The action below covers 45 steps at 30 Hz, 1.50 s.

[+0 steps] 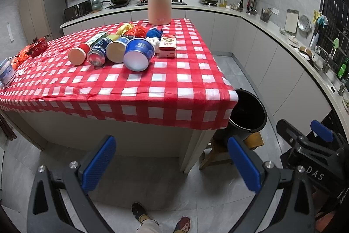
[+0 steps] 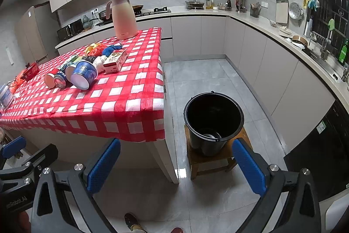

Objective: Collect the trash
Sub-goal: 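Carry both tools toward the checked table with the trash items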

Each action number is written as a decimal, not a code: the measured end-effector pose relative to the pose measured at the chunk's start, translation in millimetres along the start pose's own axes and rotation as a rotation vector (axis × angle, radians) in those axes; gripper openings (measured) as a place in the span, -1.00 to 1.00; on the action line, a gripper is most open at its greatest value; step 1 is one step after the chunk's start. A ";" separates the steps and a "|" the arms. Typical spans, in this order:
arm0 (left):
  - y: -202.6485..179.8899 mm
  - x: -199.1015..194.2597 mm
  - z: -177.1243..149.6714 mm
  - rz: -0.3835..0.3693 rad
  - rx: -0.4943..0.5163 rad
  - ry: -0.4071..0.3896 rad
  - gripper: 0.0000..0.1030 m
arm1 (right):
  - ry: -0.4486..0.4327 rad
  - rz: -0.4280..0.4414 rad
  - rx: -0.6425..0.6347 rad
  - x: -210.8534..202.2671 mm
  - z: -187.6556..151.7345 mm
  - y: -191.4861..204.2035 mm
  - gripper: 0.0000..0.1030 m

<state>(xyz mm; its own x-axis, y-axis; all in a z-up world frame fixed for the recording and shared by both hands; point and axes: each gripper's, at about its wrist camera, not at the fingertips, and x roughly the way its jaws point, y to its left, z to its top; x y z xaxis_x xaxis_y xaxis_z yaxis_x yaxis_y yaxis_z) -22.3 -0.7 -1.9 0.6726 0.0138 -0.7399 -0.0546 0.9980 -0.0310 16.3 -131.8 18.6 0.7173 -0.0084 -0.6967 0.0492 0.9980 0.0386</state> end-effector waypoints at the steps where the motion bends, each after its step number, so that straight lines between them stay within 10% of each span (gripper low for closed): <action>1: -0.4 0.2 0.2 0.000 0.000 0.000 1.00 | 0.000 0.000 0.001 -0.1 0.4 -0.5 1.00; 45: -25.8 6.4 3.2 -0.030 0.033 -0.003 1.00 | -0.031 -0.072 0.026 0.1 0.6 -28.7 1.00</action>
<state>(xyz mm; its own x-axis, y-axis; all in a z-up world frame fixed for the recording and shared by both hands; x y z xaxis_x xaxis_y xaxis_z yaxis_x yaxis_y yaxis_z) -14.2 -26.1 -3.7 0.6754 -0.0161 -0.7372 -0.0104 0.9995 -0.0313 15.4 -160.5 17.9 0.7322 -0.0829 -0.6760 0.1198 0.9928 0.0080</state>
